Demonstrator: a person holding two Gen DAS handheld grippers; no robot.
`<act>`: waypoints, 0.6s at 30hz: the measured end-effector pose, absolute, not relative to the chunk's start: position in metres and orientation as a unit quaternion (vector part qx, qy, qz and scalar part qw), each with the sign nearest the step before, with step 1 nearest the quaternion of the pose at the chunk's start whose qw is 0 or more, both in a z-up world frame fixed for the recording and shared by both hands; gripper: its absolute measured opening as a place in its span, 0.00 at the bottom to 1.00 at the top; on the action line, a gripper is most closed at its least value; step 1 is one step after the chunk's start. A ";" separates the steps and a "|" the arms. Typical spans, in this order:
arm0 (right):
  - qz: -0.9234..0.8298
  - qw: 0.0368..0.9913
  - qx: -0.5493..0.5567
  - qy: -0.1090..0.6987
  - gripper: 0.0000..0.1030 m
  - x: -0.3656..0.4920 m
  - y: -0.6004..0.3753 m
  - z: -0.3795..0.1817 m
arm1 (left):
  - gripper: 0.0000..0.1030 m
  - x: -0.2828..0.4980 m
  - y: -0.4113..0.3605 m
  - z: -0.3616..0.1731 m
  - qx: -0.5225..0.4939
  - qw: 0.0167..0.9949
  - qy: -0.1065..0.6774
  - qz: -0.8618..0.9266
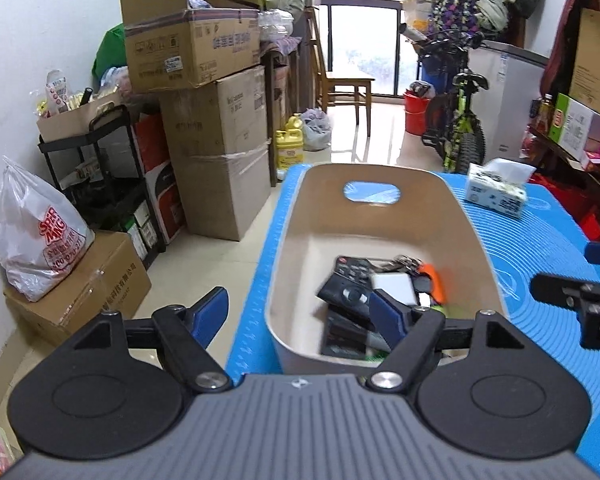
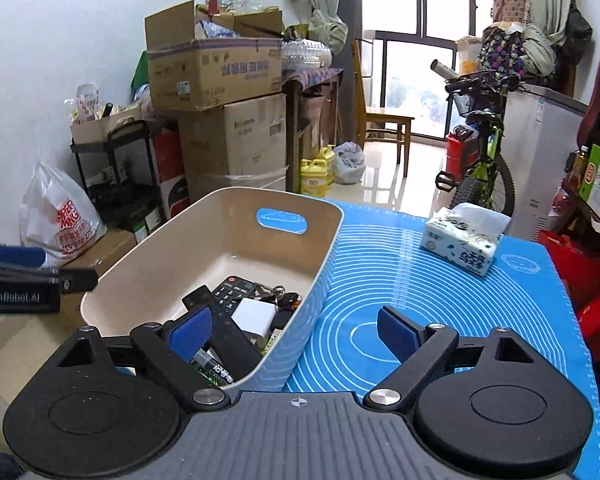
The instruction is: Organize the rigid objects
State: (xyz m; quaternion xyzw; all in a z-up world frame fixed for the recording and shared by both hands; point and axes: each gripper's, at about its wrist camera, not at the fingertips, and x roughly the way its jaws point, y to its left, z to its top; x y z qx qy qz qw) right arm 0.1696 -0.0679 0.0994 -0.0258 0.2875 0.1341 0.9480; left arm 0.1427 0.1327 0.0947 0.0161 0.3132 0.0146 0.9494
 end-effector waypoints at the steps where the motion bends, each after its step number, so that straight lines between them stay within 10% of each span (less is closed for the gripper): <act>1: 0.133 0.948 -0.025 0.287 0.88 0.165 -0.070 0.100 | 0.75 0.139 0.129 0.094 0.017 0.949 0.315 0.013; 18: 0.116 0.952 -0.034 0.282 0.88 0.066 -0.104 0.098 | 0.75 0.053 0.096 0.086 0.013 0.947 0.322 0.005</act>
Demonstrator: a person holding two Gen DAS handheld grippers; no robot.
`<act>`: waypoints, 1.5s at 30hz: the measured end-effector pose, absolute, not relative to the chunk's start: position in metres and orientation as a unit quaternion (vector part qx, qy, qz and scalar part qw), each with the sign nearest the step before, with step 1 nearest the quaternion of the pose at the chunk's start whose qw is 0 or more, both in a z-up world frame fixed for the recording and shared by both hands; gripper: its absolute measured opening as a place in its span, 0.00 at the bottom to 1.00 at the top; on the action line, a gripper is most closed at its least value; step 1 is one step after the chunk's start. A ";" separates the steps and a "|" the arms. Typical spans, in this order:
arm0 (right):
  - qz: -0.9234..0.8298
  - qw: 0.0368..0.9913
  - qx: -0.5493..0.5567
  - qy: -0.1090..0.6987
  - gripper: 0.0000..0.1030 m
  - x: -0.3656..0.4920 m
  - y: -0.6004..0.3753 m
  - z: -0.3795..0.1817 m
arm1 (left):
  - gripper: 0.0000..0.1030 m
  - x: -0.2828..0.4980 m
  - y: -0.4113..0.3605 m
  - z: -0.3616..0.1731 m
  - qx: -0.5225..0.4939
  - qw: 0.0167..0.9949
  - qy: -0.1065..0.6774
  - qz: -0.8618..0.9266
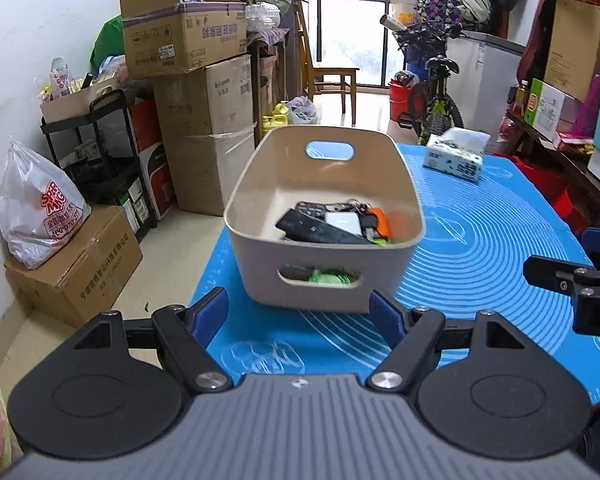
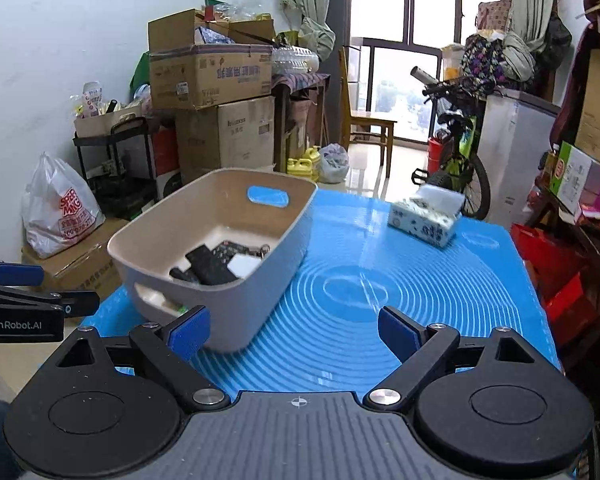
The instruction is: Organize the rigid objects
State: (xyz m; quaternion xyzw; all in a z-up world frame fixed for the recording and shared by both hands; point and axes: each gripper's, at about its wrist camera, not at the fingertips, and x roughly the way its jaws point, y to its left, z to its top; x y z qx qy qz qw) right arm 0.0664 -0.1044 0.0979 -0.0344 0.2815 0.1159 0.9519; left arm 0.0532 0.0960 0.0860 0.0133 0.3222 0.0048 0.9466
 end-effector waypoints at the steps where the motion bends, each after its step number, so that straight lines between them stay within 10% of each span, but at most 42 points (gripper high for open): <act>1: 0.115 0.952 -0.033 0.283 0.88 0.061 -0.108 0.097 | 0.75 0.049 0.094 0.085 0.015 0.947 0.322 0.005; 45: 0.061 0.964 -0.031 0.257 0.93 -0.074 -0.163 0.065 | 0.75 -0.049 0.049 0.064 0.043 0.952 0.301 -0.027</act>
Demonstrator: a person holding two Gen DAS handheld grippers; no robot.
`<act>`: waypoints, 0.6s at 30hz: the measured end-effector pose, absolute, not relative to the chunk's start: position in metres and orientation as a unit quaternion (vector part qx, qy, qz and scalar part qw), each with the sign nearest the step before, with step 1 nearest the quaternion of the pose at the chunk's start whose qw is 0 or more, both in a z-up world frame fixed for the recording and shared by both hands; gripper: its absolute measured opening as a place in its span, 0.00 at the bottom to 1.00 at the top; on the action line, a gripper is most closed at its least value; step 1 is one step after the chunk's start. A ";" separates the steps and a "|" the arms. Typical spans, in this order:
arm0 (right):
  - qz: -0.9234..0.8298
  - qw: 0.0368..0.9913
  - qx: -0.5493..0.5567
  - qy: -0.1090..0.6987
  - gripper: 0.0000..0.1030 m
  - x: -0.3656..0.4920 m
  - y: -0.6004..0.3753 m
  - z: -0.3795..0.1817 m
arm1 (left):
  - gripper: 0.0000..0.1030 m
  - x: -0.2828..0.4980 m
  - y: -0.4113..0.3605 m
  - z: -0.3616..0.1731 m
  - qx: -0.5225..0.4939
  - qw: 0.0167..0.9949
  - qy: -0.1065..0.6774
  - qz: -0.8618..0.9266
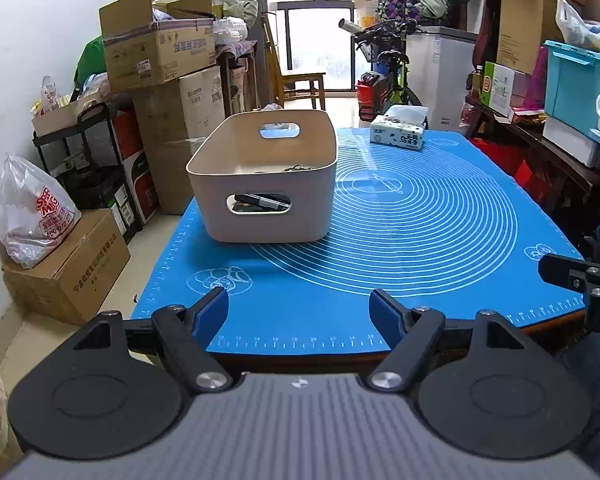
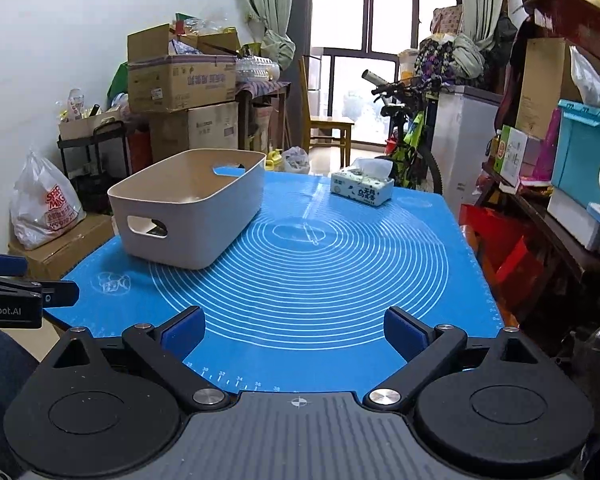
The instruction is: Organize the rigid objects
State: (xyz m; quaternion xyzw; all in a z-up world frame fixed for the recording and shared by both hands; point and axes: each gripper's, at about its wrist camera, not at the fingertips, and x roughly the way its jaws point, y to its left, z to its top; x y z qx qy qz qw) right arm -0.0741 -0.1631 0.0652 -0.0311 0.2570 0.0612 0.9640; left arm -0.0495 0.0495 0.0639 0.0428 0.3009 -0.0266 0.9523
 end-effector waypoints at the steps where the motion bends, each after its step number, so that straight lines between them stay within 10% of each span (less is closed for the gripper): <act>1: 0.059 0.964 -0.034 0.256 0.93 -0.077 -0.162 0.065 | 0.75 -0.051 0.049 0.064 0.044 0.953 0.299 -0.028; 18: 0.069 0.966 -0.036 0.246 0.93 -0.099 -0.159 0.077 | 0.75 -0.065 0.044 0.072 0.056 0.956 0.287 -0.040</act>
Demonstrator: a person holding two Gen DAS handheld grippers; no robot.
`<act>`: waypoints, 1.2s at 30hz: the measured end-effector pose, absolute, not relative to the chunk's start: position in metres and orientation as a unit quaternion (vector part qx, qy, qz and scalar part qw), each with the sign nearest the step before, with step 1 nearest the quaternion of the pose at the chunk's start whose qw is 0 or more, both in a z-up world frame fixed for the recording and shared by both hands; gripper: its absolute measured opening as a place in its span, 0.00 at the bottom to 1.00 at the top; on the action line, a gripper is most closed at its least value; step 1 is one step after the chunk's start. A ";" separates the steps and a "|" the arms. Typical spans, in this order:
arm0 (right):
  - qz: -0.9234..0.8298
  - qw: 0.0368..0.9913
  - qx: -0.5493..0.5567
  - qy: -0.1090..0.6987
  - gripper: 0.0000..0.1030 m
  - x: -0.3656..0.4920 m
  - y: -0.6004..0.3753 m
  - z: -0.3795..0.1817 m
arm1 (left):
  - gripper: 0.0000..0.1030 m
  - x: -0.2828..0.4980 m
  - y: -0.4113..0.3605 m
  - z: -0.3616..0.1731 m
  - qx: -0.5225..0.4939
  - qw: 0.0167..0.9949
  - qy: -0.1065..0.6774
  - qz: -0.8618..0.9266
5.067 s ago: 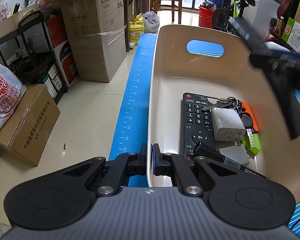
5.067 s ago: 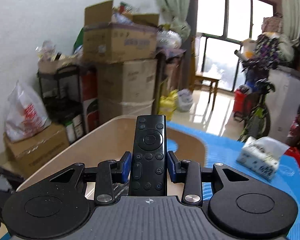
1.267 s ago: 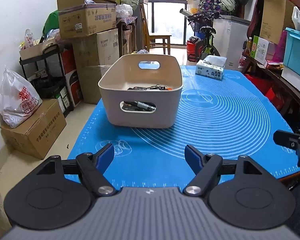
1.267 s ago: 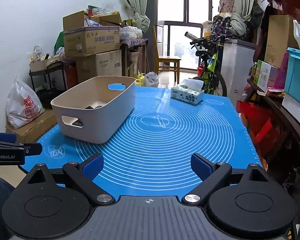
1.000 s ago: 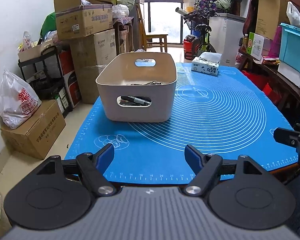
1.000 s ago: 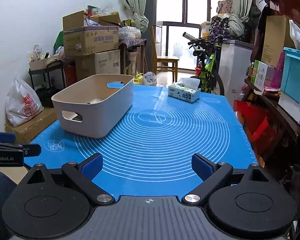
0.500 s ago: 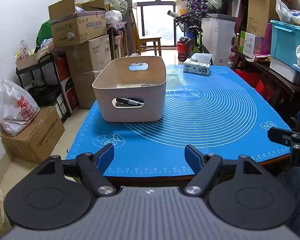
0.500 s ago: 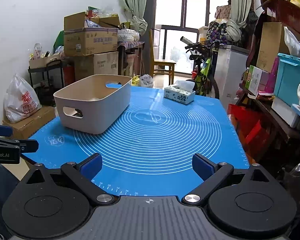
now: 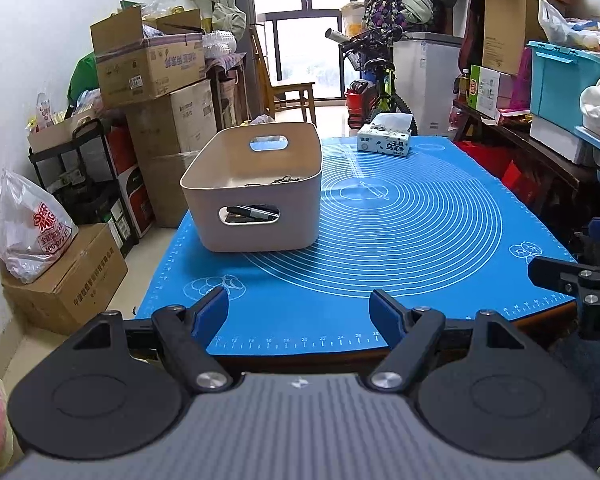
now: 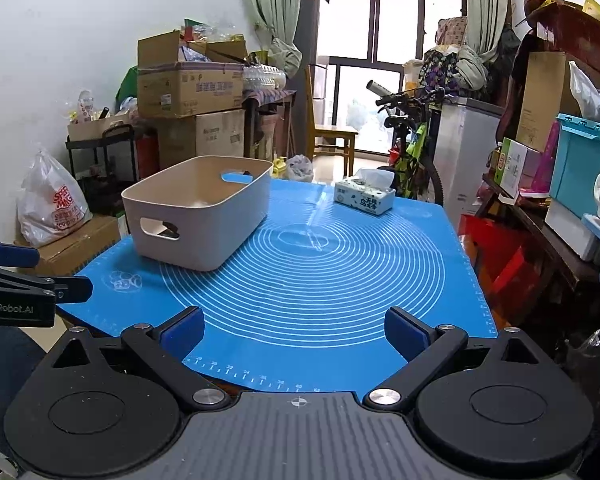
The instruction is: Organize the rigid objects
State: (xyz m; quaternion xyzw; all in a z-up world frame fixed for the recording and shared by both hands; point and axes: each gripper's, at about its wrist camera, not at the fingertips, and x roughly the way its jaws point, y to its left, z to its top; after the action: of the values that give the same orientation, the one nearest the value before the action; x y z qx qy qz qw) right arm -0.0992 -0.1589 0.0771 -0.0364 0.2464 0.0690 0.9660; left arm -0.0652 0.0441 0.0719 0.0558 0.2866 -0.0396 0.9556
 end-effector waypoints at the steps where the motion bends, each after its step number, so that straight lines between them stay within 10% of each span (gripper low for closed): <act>1: 0.070 0.966 -0.036 0.246 0.93 -0.100 -0.159 0.077 | 0.75 -0.066 0.044 0.072 0.056 0.956 0.286 -0.040; 36: 0.069 0.968 -0.025 0.241 0.94 -0.109 -0.167 0.083 | 0.75 -0.066 0.040 0.074 0.064 0.954 0.287 -0.053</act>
State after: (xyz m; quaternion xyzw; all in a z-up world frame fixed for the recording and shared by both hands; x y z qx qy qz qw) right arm -0.1090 -0.1667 0.0830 -0.0251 0.2413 0.0687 0.9677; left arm -0.0661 0.0404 0.0742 0.0640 0.2868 -0.0528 0.9544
